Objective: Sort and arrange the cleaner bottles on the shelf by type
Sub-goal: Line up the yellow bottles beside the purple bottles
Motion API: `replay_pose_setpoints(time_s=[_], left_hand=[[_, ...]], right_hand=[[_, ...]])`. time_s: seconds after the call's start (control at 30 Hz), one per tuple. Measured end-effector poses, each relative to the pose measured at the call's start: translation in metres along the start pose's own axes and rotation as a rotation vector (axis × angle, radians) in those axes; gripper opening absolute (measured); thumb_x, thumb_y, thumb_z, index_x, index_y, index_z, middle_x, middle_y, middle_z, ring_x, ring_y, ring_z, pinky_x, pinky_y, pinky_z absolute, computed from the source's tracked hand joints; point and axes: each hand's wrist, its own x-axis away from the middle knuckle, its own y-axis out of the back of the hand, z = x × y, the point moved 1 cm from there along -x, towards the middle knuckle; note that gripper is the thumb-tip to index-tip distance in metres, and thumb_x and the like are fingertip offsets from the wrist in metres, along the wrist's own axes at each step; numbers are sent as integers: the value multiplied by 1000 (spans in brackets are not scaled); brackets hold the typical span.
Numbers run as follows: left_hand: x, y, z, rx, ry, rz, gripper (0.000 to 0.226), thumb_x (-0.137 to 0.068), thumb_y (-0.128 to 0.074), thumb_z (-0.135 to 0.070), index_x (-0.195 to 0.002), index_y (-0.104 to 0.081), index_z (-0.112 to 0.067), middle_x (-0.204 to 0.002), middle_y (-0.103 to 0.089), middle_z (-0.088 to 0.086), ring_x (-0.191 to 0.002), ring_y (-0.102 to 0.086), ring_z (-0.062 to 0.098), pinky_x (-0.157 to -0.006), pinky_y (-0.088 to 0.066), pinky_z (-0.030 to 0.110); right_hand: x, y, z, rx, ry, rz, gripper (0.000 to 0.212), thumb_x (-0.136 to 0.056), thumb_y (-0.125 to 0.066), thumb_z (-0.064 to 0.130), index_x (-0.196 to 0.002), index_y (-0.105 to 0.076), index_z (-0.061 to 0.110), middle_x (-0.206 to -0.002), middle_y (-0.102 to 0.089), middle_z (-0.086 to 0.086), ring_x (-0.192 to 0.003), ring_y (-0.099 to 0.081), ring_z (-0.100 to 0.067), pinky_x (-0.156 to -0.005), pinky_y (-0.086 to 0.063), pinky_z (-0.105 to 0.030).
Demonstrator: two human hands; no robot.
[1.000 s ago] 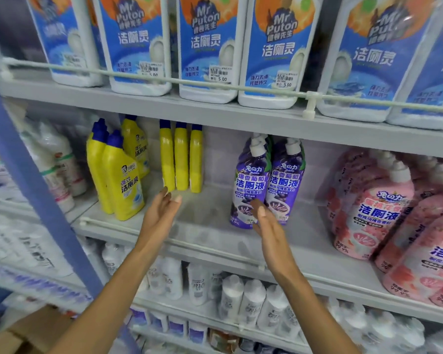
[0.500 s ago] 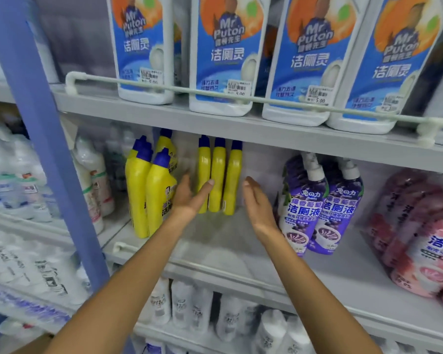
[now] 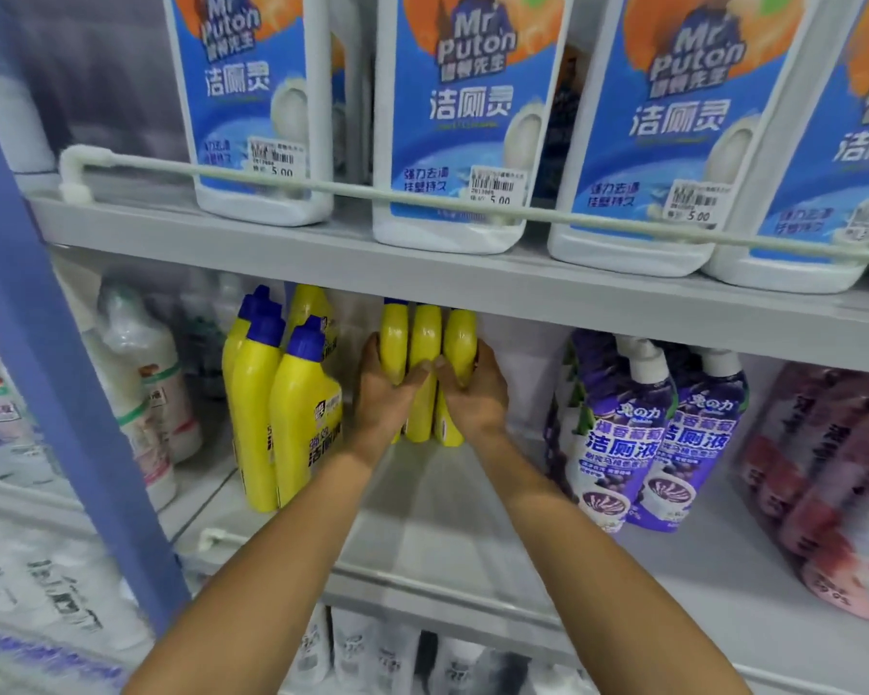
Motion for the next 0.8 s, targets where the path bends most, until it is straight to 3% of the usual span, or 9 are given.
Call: replay_pose_setpoints(time_s=[0.1,0.2,0.37,0.6,0.8], left_hand=[[3,-4,6,-76,24,-84,60,-81,-69,-52,-131,-50,-24,-118,-69,0,-108,-67,20,-96,-54,43],[13,-7,13,-259,38,-209,82,-84,-58,-59,-154,-25,-31,-143,-57,8,-126,-58,32,-103,-49,50],[38,-17,-2,-353,21,-390,72,-94,-57,-22,-157,-28,-2,-151,-45,25,-137,-45,43,-113,-35,49],[51,-18,6,-392,-6,-408,75,-89,-68,-16,-154,-33,-2,-151,-44,26,-139,-42,45,-114,-33,50],[42,0,17,-352,80,-279,93,-86,-78,-35,-155,-27,2,-155,-40,26,-144,-39,42,-118,-32,46]], right_hand=[[-3,-5,-3,4,31,-18,45,-95,-63,50,-134,-57,27,-127,-69,0,-118,-64,-25,-100,-50,-36],[-8,-12,-3,-8,49,1,46,-95,-65,47,-135,-57,25,-128,-69,-2,-119,-64,-25,-101,-49,-35],[-21,-29,-2,-40,55,118,48,-92,-70,47,-134,-60,25,-126,-72,0,-116,-67,-23,-95,-51,-31],[-32,-25,1,-63,80,243,40,-93,-74,39,-128,-66,20,-120,-74,-1,-102,-65,-14,-69,-38,-1],[-18,4,-10,-92,68,255,35,-94,-74,32,-124,-67,17,-120,-74,-5,-105,-67,-18,-93,-53,-31]])
